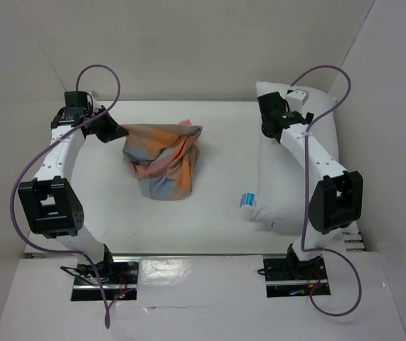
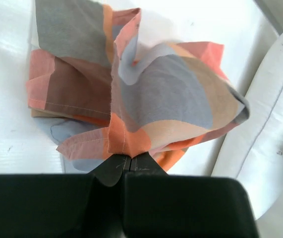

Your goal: Put the pillow into the pillowcase

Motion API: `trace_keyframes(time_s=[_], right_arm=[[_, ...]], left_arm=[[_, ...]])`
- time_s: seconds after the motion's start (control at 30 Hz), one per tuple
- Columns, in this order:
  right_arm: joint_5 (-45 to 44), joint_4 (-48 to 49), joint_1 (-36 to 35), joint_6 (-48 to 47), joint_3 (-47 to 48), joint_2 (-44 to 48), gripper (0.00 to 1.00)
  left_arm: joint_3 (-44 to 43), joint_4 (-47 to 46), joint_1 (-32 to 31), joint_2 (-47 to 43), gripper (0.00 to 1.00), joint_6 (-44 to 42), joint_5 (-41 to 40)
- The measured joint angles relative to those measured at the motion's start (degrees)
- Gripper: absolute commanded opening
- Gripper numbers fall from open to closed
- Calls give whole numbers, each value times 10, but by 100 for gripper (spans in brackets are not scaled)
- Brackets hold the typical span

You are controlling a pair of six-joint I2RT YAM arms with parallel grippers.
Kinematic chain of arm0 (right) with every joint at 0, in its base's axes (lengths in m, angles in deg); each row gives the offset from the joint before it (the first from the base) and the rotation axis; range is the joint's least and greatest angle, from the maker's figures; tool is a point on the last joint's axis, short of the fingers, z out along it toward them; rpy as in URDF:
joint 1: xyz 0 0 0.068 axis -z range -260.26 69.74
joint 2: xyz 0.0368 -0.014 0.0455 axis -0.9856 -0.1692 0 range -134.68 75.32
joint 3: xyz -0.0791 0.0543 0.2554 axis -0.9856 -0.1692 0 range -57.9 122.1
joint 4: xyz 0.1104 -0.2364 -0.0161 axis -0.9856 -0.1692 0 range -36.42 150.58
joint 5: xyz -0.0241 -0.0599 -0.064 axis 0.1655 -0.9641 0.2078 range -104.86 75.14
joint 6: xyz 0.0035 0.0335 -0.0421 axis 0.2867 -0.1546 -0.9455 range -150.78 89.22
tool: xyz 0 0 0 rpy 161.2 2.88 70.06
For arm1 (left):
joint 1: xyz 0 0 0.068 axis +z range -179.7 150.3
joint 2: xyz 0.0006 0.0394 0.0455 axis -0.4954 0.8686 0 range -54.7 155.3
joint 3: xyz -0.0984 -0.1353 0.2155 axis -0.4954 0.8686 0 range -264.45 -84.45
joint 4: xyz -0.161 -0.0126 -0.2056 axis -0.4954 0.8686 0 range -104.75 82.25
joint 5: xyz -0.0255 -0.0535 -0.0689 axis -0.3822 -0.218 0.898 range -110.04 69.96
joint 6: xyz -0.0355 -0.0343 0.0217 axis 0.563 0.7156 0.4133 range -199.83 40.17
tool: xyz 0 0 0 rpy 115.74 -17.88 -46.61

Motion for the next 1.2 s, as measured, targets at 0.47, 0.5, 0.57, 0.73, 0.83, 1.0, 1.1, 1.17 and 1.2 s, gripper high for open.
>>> trace_keyframes(time_s=[0.47, 0.5, 0.57, 0.73, 0.83, 1.0, 1.1, 1.17, 1.2], right_arm=[[318, 136, -209, -88, 17, 12, 39], [330, 139, -209, -83, 10, 7, 35], [340, 143, -196, -68, -16, -3, 29], [312, 108, -115, -36, -109, -7, 31], [262, 74, -66, -18, -129, 1, 33], [251, 67, -71, -13, -113, 41, 75], [296, 89, -104, -29, -80, 54, 89], [341, 114, -133, -35, -51, 55, 92], [362, 129, -145, -37, -41, 55, 92]], left_arm=[[-92, 35, 26, -56, 0, 3, 0], [-100, 36, 28, -59, 0, 3, 1], [-116, 40, 29, -62, 0, 3, 2], [-142, 44, 29, -70, 0, 2, 5], [-148, 47, 29, -74, 0, 0, 10], [-149, 50, 19, -76, 0, -1, 17], [-143, 52, -12, -76, 0, -8, 22], [-143, 56, -51, -73, 0, -25, 36], [-146, 60, -73, -68, 0, -37, 45]])
